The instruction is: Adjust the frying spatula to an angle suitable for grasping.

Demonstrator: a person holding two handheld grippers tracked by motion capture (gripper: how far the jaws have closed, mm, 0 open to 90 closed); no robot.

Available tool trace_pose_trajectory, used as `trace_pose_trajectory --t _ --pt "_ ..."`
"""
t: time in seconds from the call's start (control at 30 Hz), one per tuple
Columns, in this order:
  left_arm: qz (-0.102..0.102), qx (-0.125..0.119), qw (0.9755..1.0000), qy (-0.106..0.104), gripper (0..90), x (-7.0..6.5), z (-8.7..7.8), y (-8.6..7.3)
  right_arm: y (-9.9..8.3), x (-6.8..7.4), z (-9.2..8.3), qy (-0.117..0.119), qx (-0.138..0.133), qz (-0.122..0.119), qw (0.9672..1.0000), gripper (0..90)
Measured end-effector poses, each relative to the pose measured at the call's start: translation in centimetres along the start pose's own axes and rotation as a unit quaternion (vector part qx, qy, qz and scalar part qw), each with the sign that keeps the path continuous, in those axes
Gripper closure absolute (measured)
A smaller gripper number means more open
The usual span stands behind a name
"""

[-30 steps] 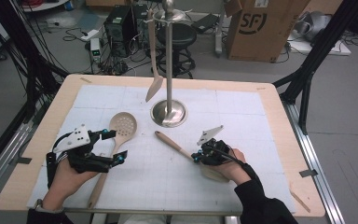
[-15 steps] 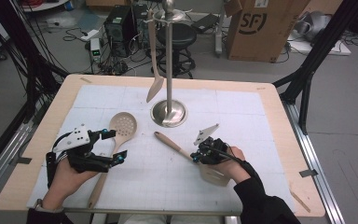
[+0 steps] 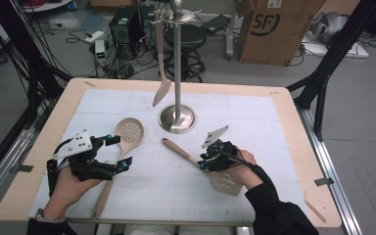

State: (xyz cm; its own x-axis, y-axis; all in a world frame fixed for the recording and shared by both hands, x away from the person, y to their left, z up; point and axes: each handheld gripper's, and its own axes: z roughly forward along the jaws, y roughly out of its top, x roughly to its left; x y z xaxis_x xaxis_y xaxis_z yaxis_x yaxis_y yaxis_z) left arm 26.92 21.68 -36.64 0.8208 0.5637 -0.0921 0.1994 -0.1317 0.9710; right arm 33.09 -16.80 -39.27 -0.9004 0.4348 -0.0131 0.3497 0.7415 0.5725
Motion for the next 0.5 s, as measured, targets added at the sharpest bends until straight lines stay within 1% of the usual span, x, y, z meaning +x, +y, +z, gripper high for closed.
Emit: trace_pose_trajectory --t 0.1,0.13,0.17,0.2,0.23,0.3,0.33,0.37,0.5 --pt "-0.001 -0.002 1.0000 0.001 15.1 0.0 -0.1 0.0 0.3 -0.2 -0.1 -0.012 -0.001 0.011 0.9999 46.4" --pt "-0.002 -0.003 1.0000 0.000 15.1 0.1 -0.2 0.0 0.4 -0.4 -0.1 -0.008 -0.001 0.014 0.9999 44.8" --pt "-0.002 -0.003 1.0000 0.000 15.1 0.1 -0.3 0.0 0.5 -0.4 -0.1 -0.001 0.003 0.019 0.9998 40.9" --pt "-0.003 -0.004 1.0000 0.001 15.1 0.1 -0.3 0.0 0.7 -0.4 0.0 -0.004 0.007 0.016 0.9998 31.7" --pt "-0.002 -0.005 1.0000 0.001 15.1 0.2 -0.4 0.0 0.8 -0.3 0.1 -0.009 0.011 0.020 0.9997 23.5" --pt "-0.003 -0.006 1.0000 0.003 15.1 0.2 -0.6 0.0 1.2 -0.3 0.5 -0.011 0.025 0.027 0.9993 9.0" --pt "-0.002 -0.007 1.0000 0.003 15.1 0.3 -0.6 0.0 1.3 -0.3 0.6 -0.017 0.031 0.023 0.9991 4.5" --pt "-0.003 -0.007 1.0000 0.003 15.1 0.2 -0.7 0.0 1.4 -0.3 0.7 -0.022 0.032 0.026 0.9989 1.5" --pt "-0.003 -0.008 0.9999 0.006 15.1 0.2 -1.1 0.0 1.8 -0.5 1.2 -0.023 0.042 0.029 0.9984 1.5"
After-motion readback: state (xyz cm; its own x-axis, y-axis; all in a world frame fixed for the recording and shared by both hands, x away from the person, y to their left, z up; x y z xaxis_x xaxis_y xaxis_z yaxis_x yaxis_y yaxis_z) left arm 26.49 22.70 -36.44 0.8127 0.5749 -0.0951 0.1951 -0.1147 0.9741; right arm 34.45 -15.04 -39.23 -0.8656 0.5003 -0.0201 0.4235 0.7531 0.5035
